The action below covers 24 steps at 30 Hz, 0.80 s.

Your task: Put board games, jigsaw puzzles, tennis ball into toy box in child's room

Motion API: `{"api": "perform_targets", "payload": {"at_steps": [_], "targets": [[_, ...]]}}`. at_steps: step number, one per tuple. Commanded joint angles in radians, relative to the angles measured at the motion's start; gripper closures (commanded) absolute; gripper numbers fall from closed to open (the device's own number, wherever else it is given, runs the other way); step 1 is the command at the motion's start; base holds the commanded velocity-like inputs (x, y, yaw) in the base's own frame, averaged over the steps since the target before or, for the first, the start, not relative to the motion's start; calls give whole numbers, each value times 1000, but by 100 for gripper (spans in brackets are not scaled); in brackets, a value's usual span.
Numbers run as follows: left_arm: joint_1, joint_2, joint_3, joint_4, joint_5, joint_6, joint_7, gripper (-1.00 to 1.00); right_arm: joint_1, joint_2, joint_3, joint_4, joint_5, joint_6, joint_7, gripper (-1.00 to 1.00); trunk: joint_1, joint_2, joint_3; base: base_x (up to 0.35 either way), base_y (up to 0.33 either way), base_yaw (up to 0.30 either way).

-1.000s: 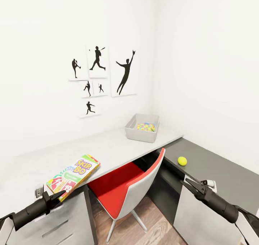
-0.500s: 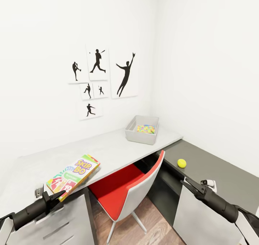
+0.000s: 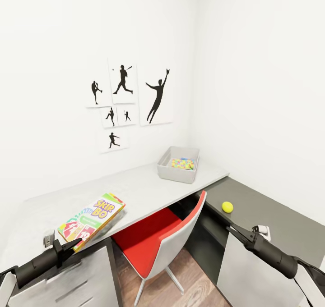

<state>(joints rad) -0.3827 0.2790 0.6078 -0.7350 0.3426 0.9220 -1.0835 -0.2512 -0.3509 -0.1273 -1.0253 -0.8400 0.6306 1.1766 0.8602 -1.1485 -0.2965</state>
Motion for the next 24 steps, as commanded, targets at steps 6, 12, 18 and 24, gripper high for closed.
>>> {"api": "perform_targets", "payload": {"at_steps": [6, 12, 18, 24], "targets": [[-1, 0, 1, -3, -1, 6, -3, 100, -1, -10, -1, -4, -6, 23, -166, -100, -23, 41, 18, 0, 0, 0], [-1, 0, 0, -3, -1, 6, -3, 100, -1, -13, 0, -19, -7, 28, -195, -100, -46, 83, 36, 0, 0, 0], [-2, 0, -1, -3, -1, 7, -3, 100, 1, -14, 0, -29, -9, 27, -193, -100, -69, 125, 55, 0, 0, 0], [-2, 3, -3, -4, -2, 35, -9, 100, 2, -14, 0, -58, -9, 26, -192, -100, -92, 167, 74, 0, 0, -1]]}}
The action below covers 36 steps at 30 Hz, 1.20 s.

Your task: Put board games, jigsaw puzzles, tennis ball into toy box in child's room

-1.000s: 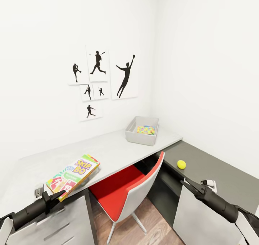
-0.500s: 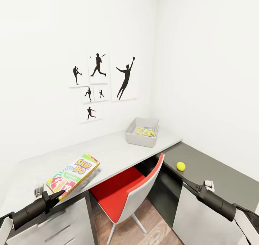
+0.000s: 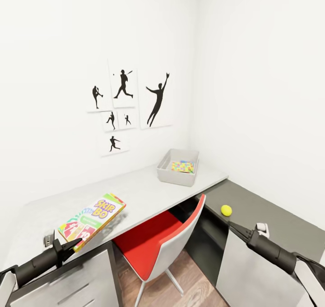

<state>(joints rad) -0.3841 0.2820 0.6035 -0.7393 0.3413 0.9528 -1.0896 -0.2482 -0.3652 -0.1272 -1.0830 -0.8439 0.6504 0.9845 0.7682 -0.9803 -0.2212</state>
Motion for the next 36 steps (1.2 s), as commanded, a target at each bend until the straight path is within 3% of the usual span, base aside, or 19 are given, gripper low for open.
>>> {"api": "perform_targets", "payload": {"at_steps": [1, 8, 15, 22, 26, 30, 33, 36], "targets": [[-1, 1, 1, 0, -1, 10, -5, 100, 0, -1, 0, -9, -4, 7, 0, -100, -4, 6, 2, 0, 0, -52], [-1, 7, -1, -4, -1, 29, -15, 100, 1, -2, -1, -25, -2, 8, 23, -100, -31, 55, 24, 0, 0, -191], [-1, 43, -7, -16, -1, 47, -105, 100, 1, -21, -1, -17, -2, 7, 103, -100, -58, 104, 46, 0, 0, -274], [-20, 112, -90, -52, -1, 83, -194, 100, 0, -30, -1, -16, -3, 6, 141, -100, -84, 153, 68, 0, 0, -280], [-88, 143, -161, -85, -1, 94, -238, 100, -2, -42, -2, -19, -4, 5, 199, -100, -100, 181, 80, 0, 0, -280], [-132, 156, -187, -101, -1, 94, -287, 100, -4, -47, -3, -23, -5, 5, 232, -100, -115, 209, 93, 0, 0, -281], [-235, 182, -205, -109, -5, 94, -353, 100, -5, -53, -22, -26, -6, 5, 266, -100, -127, 230, 102, 0, 0, -280], [-297, 202, -241, -111, -6, 94, -373, 100, -5, -56, -53, -27, -5, 6, 291, -100, -138, 251, 112, 0, 0, -280]]}}
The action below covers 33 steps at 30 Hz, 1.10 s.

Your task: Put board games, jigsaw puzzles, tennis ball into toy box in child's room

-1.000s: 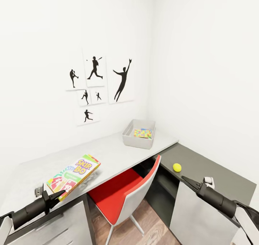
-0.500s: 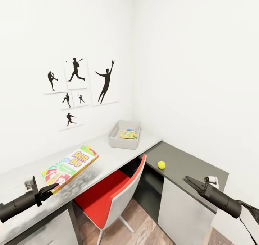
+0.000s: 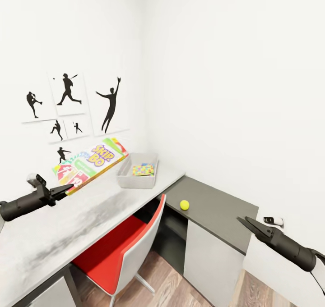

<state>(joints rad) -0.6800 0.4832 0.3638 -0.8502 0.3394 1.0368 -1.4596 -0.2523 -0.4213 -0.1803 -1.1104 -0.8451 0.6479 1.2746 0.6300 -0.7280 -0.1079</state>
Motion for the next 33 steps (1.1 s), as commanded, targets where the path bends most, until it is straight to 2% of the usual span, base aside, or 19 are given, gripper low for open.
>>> {"api": "perform_targets", "payload": {"at_steps": [1, 2, 5, 9, 12, 33], "targets": [[-32, 6, -31, 0, -4, 10, -8, 100, -1, -1, -16, 1, -4, 8, 12, -100, -4, 6, 1, 0, 0, -275], [-49, 8, -47, 0, -4, 10, -9, 100, -1, -1, -24, 1, -3, 8, 17, -100, -7, 13, 5, 0, 0, -253], [-156, 12, -165, 13, -4, 10, -15, 100, -1, -2, -57, 3, -2, 9, 36, -100, -19, 34, 14, 0, 0, -118], [-228, 11, -249, 42, -4, 10, -16, 100, -1, -2, -68, 4, -2, 8, 40, -100, -34, 62, 26, 0, 0, -35], [-264, 14, -281, 69, -3, 10, -16, 100, -1, -1, -71, 5, -2, 8, 41, -100, -46, 83, 36, 0, 0, -9], [-273, 17, -297, 80, -3, 10, -16, 100, -1, 2, -71, 4, 0, 7, 42, -100, -126, 230, 102, 0, 0, 0]]}}
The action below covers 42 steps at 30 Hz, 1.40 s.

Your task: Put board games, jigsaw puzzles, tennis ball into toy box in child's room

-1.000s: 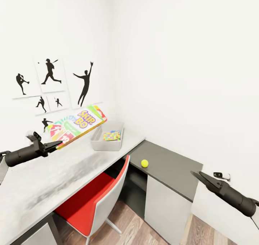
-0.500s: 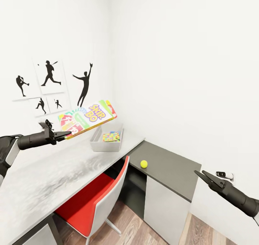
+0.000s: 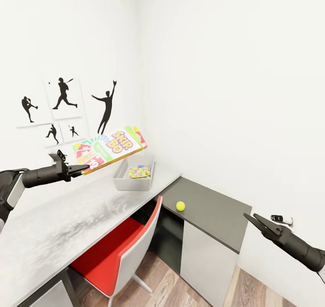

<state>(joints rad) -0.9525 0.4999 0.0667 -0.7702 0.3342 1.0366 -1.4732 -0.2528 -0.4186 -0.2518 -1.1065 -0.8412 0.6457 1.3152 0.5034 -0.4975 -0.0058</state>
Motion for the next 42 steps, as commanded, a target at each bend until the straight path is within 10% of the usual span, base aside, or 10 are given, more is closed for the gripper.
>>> {"api": "perform_targets", "payload": {"at_steps": [1, 14, 42], "targets": [[0, 0, 0, 1, 2, 11, -2, 100, 0, 0, 0, 0, -4, 9, 1, -100, -4, 7, 3, 0, 0, -31], [-2, -2, 14, 124, 1, 11, 17, 100, 0, 0, 0, 1, -4, 9, 1, -100, -53, 98, 48, 0, 0, -166], [3, -1, 60, 140, 2, 11, 22, 100, 0, 1, -1, -2, -4, 8, -2, -100, -53, 98, 48, 80, -49, -5]]}}
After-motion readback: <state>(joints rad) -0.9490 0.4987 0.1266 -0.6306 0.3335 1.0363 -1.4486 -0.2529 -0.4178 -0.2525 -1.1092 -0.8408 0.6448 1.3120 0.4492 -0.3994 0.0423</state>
